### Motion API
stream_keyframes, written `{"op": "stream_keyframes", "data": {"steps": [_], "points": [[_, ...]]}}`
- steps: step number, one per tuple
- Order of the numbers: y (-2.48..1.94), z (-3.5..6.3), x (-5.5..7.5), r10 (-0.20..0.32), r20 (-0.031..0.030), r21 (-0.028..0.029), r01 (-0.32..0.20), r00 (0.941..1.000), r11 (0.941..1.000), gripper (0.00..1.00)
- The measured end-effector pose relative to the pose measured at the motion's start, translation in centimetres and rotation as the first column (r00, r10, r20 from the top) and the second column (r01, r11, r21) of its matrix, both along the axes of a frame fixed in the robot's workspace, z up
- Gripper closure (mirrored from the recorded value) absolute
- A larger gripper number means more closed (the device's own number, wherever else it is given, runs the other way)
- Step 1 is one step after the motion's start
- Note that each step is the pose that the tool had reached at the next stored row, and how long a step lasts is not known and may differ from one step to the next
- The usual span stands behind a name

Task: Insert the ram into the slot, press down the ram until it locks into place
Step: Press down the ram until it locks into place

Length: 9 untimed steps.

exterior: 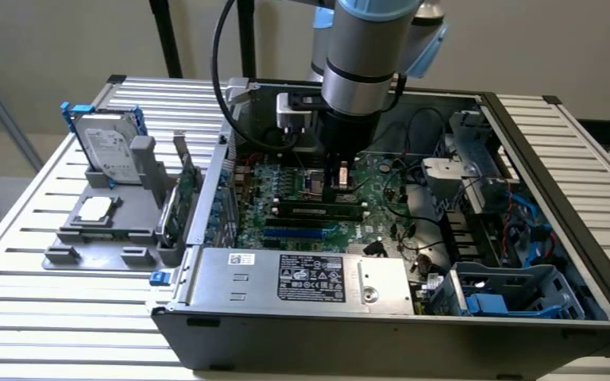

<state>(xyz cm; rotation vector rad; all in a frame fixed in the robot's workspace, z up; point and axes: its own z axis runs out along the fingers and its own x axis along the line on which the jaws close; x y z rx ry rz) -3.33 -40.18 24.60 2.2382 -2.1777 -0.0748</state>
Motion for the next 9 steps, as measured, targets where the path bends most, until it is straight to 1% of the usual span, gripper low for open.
{"op": "stream_keyframes", "data": {"steps": [9], "points": [[0.00,-0.07,-0.02,0.000,-0.0001,-0.0001,0.000,1.0000,1.0000,0.89]]}}
